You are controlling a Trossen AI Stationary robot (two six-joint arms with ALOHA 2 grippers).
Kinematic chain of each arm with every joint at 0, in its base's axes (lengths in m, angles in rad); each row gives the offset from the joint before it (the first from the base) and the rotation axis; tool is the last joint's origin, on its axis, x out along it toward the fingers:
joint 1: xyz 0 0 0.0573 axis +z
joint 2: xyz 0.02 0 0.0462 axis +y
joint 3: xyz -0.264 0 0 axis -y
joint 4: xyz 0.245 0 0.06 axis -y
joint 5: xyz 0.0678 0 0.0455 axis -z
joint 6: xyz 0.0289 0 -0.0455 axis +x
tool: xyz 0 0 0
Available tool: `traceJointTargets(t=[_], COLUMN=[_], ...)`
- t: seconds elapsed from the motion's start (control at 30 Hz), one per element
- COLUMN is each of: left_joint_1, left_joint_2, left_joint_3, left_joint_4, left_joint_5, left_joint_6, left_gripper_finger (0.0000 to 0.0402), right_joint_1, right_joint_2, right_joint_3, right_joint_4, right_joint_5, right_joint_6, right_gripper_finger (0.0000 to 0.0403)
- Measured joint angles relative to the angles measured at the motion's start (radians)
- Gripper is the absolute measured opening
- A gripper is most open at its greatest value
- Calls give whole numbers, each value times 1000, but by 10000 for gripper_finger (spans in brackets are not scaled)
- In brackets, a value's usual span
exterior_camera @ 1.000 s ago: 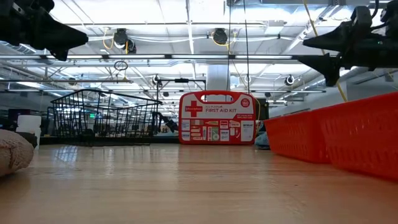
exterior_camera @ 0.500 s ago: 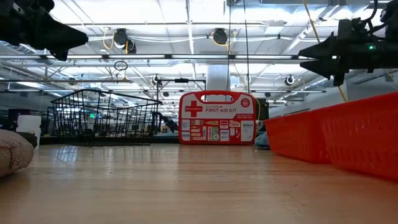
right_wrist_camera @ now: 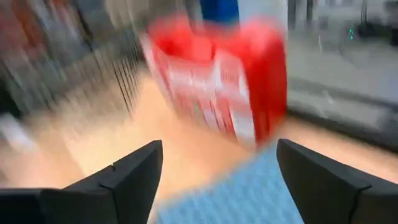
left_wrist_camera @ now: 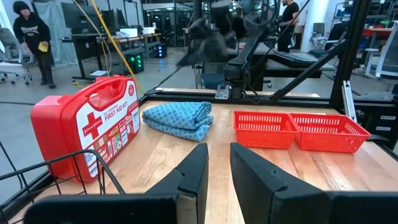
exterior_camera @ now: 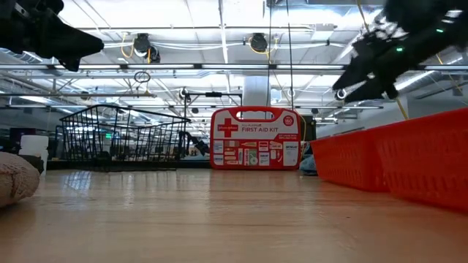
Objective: Pick & Place Medicine items
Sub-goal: Put the blue patient gown into the black wire basket
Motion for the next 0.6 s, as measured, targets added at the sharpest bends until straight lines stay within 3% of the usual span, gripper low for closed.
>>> traceJointTargets(t=[0.13,0.3,0.43,0.6], left_joint_1=[0,0,0,0], left_joint_2=[0,0,0,0], left_joint_3=[0,0,0,0], left_joint_4=[-1,-1,-1,-1], left_joint_5=[1,1,1,1], left_joint_6=[0,0,0,0], left_gripper_finger=[74,74,74,74], right_joint_1=[-12,-17,-17,-18], right_joint_2=[270,536,661,748], right_joint_3=[194,312,320,320], right_joint_4=[-286,-543,-582,-514], right_joint_5=[-82,-199,-299,-488], right_joint_6=[-130,-214,-230,-129], right_gripper_finger=[307,297,293,293])
